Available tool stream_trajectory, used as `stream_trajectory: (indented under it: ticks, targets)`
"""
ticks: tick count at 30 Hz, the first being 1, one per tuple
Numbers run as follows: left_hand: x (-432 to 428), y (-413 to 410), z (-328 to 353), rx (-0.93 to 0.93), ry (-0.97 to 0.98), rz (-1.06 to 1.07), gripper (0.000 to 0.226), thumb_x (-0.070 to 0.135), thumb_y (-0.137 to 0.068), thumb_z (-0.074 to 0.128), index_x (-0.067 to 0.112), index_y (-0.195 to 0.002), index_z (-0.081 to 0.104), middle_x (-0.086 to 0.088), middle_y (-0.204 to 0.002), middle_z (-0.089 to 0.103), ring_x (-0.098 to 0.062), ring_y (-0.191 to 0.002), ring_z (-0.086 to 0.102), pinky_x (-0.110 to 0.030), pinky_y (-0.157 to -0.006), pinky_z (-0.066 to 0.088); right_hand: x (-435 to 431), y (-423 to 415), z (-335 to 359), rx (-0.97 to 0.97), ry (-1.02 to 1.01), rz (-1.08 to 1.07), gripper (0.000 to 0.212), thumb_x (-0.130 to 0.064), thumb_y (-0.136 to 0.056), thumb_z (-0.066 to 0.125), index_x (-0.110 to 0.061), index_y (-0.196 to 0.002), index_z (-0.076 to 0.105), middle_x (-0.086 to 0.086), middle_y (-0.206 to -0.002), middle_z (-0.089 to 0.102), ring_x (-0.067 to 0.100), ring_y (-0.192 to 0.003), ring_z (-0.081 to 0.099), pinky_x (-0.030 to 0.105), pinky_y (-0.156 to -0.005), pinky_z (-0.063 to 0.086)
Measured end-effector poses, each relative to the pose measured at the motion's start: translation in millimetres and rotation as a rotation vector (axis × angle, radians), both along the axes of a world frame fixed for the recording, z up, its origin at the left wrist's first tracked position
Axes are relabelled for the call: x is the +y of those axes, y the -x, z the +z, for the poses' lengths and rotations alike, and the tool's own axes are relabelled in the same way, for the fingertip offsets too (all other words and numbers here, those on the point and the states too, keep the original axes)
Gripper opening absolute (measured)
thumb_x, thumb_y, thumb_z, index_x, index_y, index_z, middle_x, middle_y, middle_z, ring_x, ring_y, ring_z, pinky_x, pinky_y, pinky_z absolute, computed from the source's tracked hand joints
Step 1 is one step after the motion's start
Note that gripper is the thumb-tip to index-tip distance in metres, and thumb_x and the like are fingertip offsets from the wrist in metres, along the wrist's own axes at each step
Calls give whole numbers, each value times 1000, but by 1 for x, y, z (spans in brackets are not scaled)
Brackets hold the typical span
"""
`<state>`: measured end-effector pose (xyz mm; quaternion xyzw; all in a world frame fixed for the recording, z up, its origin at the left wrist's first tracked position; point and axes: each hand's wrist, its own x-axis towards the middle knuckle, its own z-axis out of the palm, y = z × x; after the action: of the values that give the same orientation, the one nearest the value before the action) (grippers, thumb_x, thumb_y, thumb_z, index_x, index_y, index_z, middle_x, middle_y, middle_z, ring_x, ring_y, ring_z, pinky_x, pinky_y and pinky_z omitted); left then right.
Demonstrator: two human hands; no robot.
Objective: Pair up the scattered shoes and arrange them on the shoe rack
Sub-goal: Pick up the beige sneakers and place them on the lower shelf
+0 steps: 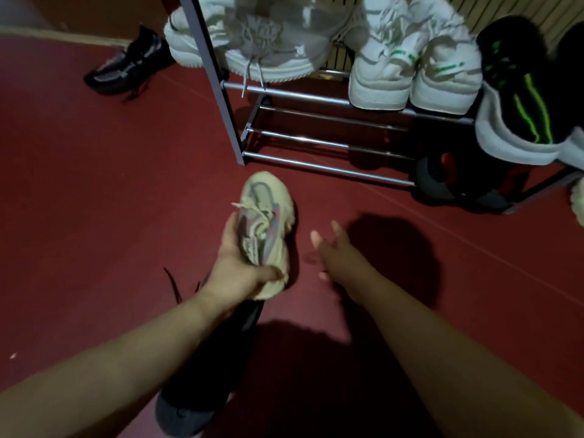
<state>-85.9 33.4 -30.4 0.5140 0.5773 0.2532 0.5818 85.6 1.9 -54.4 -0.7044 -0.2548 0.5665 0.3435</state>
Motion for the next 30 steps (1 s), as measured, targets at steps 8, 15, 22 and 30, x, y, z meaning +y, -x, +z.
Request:
stream_trajectory:
  ticks: [8,15,22,30]
  targets:
    - [-52,-62,23,155,-293,-510,127,42,-55,78,35,-150,-5,0,-150,32,-19,-139,33,-43,-114,30,-36,-46,21,300,-105,-370,51,-53,-95,36,-26,-138,38,7,-130,59,29,-106,63,38,-68,57]
    - [-73,-110,45,-332,152,-473,100,-5,-80,67,27,-151,4,12,-129,48,8,-94,62,-17,-81,52,-86,-94,31,237,-334,-541,44,-22,-98,46,-21,-140,38,12,-129,60,31,-115,60,46,-92,52]
    - [-85,-133,58,-339,349,-651,65,-16,-88,46,22,-140,37,-4,-107,65,-7,-62,64,-16,-43,44,-125,-125,41,253,-382,-516,32,-22,-101,38,-16,-132,45,13,-122,61,28,-105,62,40,-84,53]
    - [-117,-208,69,-230,52,-868,78,-17,-83,54,18,-148,28,-9,-125,57,-16,-107,56,-17,-80,53,-175,-173,65,153,-421,-569,59,-37,-98,43,-28,-149,14,7,-145,44,27,-117,59,45,-96,50]
